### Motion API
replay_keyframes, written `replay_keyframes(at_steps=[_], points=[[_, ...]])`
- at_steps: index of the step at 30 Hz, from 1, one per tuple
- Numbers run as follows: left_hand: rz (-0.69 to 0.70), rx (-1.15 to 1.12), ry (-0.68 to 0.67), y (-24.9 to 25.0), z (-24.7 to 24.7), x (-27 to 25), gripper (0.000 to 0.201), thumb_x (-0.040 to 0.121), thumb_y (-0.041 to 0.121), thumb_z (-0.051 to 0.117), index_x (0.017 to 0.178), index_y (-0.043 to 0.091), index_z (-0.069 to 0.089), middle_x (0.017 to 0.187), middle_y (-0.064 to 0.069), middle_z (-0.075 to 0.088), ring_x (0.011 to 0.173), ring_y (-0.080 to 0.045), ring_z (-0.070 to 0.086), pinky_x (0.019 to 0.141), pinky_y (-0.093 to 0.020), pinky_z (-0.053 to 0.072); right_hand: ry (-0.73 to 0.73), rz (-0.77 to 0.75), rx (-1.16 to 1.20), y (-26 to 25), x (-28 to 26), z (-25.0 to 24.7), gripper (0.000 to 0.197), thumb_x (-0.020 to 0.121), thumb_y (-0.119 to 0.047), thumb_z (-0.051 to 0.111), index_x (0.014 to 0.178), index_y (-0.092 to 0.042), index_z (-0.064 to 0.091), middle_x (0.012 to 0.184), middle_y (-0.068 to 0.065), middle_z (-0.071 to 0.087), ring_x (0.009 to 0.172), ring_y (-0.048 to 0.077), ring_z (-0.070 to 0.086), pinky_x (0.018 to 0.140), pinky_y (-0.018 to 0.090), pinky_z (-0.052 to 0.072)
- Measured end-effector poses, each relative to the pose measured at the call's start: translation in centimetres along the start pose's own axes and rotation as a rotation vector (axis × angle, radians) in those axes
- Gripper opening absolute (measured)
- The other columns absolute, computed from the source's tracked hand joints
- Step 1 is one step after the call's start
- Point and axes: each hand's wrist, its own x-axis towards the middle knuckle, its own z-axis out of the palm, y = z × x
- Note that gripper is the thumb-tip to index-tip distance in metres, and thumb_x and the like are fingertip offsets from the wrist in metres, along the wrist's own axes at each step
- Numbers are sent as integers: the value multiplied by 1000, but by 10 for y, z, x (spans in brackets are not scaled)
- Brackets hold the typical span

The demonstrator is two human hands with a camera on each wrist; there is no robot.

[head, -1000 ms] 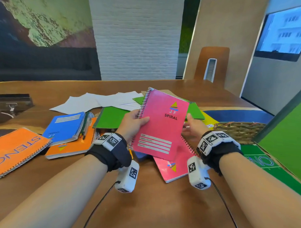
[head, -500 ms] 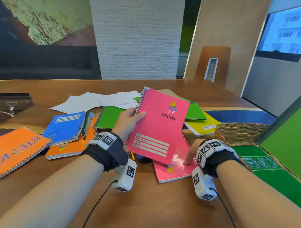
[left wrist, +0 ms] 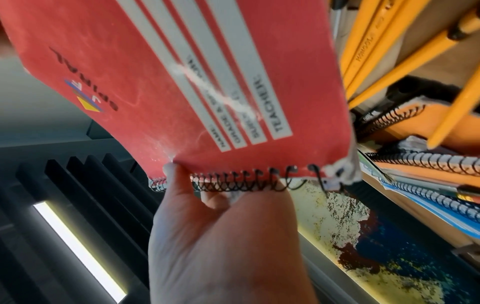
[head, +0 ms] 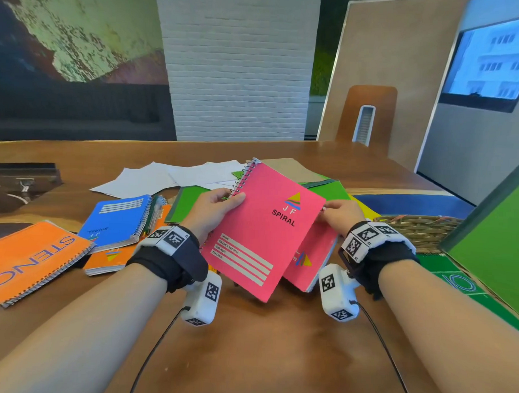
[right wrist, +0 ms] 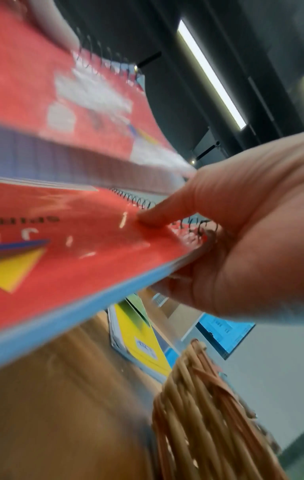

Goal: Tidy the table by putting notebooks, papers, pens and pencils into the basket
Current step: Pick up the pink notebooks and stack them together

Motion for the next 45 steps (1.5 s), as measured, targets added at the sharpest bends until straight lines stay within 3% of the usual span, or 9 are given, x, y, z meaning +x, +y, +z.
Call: replay_keyframes(at_steps=[7,13,21,24,31,35,41,43,45], points=[[-15,-31,60,-4,-11,2,16,92,30,59,88,14,62,85,-11,68,71,-26,63,73,-36,54,-95,61,292,5,17,15,14,72,-13,78,79,-14,66,84,12,65,73,24,59,89,46,50],[-3,-191,181,-1,-8,5,17,96,27,54,82,16,56,78,-6,65,65,-20,62,64,-31,55,-283,104,406,8,2,29,15,84,-11,66,71,-11,59,74,11,61,59,20,56,65,33,48],[101,-267,278,10,-9,5,14,97,27,52,86,19,56,85,-5,67,71,-20,65,73,-38,56,-223,-55,-1,1,0,54,29,84,-5,59,62,-23,56,65,1,56,64,17,52,62,26,41],[133,-271,284,11,-11,4,11,97,26,51,89,20,56,84,-2,68,69,-16,66,66,-33,58,-195,-151,78,-11,-4,53,29,88,-23,54,59,-17,56,60,6,55,56,13,53,64,32,52],[140,-278,288,19,3,5,7,99,22,47,99,17,53,90,-7,66,72,-18,64,74,-39,55,-78,-290,245,-47,-15,27,49,99,-41,37,89,-1,64,84,10,59,80,19,51,70,31,44],[98,-271,294,29,23,8,11,100,21,42,97,17,51,108,-16,64,91,-27,62,87,-46,53,-126,-269,330,-61,-22,5,42,99,-45,31,92,-15,60,81,-1,61,78,15,56,76,29,42],[85,-307,199,46,79,17,13,100,14,38,102,7,49,91,-15,58,69,-20,56,70,-36,52,-118,-156,352,-55,-30,-59,32,96,-34,37,69,-21,50,67,-1,53,57,11,52,63,29,40],[64,-332,140,50,105,17,15,99,13,38,106,7,49,92,-16,60,67,-20,60,68,-36,54,-48,-102,194,-41,-32,-88,9,88,-19,53,79,-18,54,76,1,55,65,11,56,65,31,46],[26,-346,58,53,132,12,13,98,10,38,97,10,51,81,-12,61,54,-14,62,51,-27,55,12,-58,37,-21,-32,-115,20,82,-4,58,99,-14,57,93,6,58,85,21,57,80,39,50]])
